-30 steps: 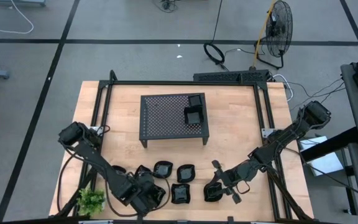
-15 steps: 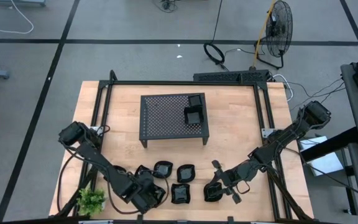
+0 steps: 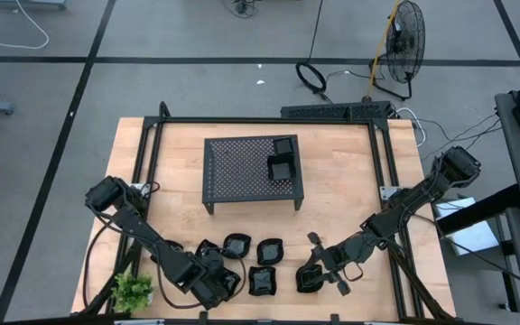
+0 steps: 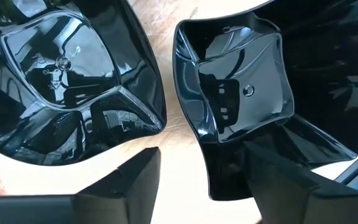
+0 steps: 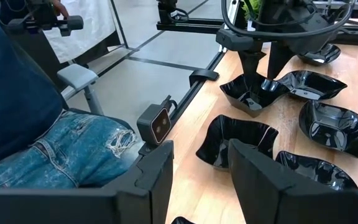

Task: Pick & Place Mini shaped plates
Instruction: Stack the distorted square plate onto the stacked distorted square plate on the shelf

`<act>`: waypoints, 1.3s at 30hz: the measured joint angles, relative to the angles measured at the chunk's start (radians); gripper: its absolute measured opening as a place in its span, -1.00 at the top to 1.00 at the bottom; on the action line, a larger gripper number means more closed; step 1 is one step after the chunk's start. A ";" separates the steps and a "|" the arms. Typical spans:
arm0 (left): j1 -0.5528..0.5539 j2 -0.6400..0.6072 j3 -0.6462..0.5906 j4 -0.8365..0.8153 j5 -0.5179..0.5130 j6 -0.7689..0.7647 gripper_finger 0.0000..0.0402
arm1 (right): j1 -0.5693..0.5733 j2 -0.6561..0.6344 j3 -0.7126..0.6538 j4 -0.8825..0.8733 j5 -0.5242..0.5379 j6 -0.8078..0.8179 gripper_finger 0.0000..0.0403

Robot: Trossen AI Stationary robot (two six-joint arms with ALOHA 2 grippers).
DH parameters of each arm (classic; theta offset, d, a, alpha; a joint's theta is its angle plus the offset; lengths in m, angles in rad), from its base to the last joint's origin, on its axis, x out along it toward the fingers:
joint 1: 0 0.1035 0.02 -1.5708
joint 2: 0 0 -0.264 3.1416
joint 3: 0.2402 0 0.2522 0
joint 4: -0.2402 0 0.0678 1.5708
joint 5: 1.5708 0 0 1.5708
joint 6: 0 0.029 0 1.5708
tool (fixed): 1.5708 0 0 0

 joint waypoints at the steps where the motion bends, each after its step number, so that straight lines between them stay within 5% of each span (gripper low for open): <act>1: 0.000 0.000 0.000 0.000 0.000 0.000 -0.07 | 0.000 0.000 0.000 0.000 0.000 0.000 0.30; 12: 0.016 -0.015 0.000 -0.001 0.030 0.074 0.95 | 0.000 0.000 0.000 0.000 0.001 -0.001 0.30; 17: 0.015 -0.066 0.085 -0.083 -0.057 0.157 0.98 | 0.000 0.000 0.000 0.000 0.002 -0.001 0.30; 21: 0.003 -0.096 0.199 -0.181 -0.227 0.259 0.98 | 0.000 0.000 0.000 0.008 0.023 -0.003 0.30; 30: 0.056 -0.097 0.346 -0.287 -0.661 0.534 0.99 | -0.029 -0.001 0.000 0.094 0.381 -0.137 0.29; 33: 0.096 -0.096 0.348 -0.313 -0.725 0.606 0.99 | -0.059 0.016 0.000 0.101 0.468 -0.156 0.23; 39: 0.186 -0.072 0.348 -0.360 -0.739 0.619 0.99 | -0.121 0.086 0.000 0.197 0.473 -0.155 -0.02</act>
